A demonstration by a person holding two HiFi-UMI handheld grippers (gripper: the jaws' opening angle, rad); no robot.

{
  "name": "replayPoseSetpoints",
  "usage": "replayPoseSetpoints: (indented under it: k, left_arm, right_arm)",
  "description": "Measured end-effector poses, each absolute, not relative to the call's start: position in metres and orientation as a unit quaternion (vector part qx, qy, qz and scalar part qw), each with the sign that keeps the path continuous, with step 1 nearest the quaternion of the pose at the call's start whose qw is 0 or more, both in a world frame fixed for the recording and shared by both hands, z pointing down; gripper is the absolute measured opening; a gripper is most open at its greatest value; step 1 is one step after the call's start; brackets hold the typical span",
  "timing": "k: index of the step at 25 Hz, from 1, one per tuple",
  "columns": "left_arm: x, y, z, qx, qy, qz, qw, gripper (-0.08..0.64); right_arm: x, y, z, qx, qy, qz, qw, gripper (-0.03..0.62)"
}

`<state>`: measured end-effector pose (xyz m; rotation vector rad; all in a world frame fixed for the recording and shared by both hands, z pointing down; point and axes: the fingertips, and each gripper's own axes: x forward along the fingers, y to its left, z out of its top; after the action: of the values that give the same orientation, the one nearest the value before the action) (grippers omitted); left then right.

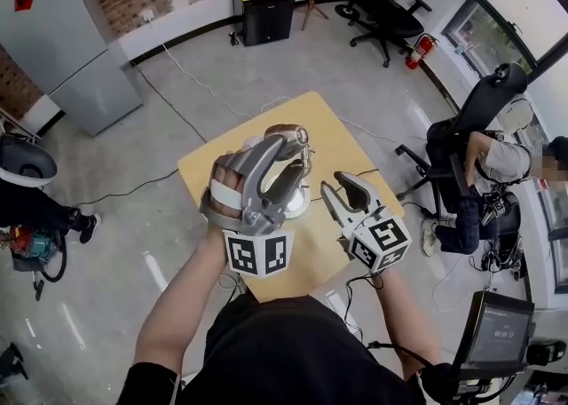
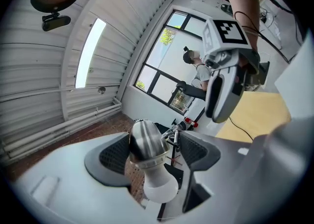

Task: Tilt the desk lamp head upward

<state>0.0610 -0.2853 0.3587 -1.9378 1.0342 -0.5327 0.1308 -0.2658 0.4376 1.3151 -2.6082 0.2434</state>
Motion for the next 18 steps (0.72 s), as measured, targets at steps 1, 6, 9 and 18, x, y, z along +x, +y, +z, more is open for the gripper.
replayPoseSetpoints:
  k: [1,6,9,18]
  left_arm:
    - [0.062,-0.284,0.359,-0.776,0.414,-0.214,0.425,0.327]
    - [0.062,-0.280,0.358,-0.773,0.411,-0.223,0.429,0.325]
    - [0.060,-0.281,0.360,-0.773,0.408,-0.226,0.430,0.322]
    - [0.059,-0.283,0.357,-0.774,0.412,-0.222,0.426,0.322]
  right_arm:
    - [0.123,-0.270,0.428,0.443,-0.887,0.065,0.117,0.138]
    - [0.092,-0.285,0.417,0.426,-0.890,0.025,0.161,0.138]
    - [0.089,-0.289,0.423,0.440,-0.881,0.027,0.171,0.138]
    - [0.082,-0.307,0.426,0.482,-0.847,-0.034,0.222,0.112]
